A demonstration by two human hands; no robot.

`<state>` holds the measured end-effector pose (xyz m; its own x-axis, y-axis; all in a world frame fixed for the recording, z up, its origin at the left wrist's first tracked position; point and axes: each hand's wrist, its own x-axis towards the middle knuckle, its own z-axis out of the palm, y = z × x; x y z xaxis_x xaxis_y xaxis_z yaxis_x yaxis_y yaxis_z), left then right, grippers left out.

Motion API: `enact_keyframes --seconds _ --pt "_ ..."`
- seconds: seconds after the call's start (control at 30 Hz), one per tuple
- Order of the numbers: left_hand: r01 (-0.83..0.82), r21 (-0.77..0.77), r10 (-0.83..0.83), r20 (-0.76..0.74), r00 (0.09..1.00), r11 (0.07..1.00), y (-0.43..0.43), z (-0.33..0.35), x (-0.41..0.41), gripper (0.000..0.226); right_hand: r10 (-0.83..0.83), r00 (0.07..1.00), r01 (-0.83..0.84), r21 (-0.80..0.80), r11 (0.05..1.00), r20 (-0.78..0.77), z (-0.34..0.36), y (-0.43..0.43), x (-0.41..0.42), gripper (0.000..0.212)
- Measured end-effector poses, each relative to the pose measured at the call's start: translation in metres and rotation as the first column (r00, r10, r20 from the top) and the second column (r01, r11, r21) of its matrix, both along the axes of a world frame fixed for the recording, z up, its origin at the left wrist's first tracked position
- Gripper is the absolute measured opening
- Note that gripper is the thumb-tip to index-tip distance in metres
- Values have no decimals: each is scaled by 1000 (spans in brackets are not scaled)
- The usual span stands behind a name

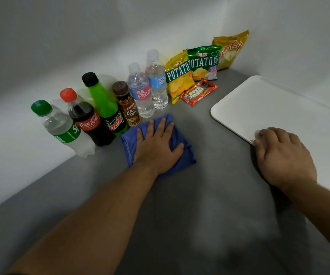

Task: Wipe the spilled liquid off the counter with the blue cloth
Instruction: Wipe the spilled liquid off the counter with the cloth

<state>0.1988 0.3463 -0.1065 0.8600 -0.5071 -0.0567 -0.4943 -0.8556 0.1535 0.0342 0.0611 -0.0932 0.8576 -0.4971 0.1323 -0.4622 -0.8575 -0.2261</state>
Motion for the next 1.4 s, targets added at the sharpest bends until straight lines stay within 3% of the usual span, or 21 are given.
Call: enact_keyframes --seconds 0.17,0.33,0.53,0.67,0.87,0.97,1.2,1.4 --pt "113 12 -112 -23 993 994 -29 1 -16 81 8 1000 -8 -6 1000 -23 -1 -2 1 45" --pt "251 -21 -250 37 968 968 1 -6 -47 81 7 1000 -7 -1 1000 -15 1 0 1 44" --pt "154 50 -153 -19 988 987 -14 3 7 86 13 1000 -12 -21 1000 3 -4 -4 2 42" --pt "125 77 -123 -34 992 989 -54 2 -1 86 18 1000 -18 -38 999 15 -7 -5 2 38" --pt "327 7 -327 42 944 945 -51 -3 -71 83 19 999 -18 -31 999 33 -7 -6 2 38" --pt "385 -16 -384 46 922 923 -32 -3 -68 82 19 1000 -19 -26 999 24 -6 -6 1 41" --pt "222 42 -222 0 975 974 -49 0 -24 83 29 999 -28 -39 999 30 -9 -8 2 42" --pt "221 -23 -221 -3 975 975 -48 -6 -94 86 53 998 -53 -38 998 21 -7 -7 1 44"
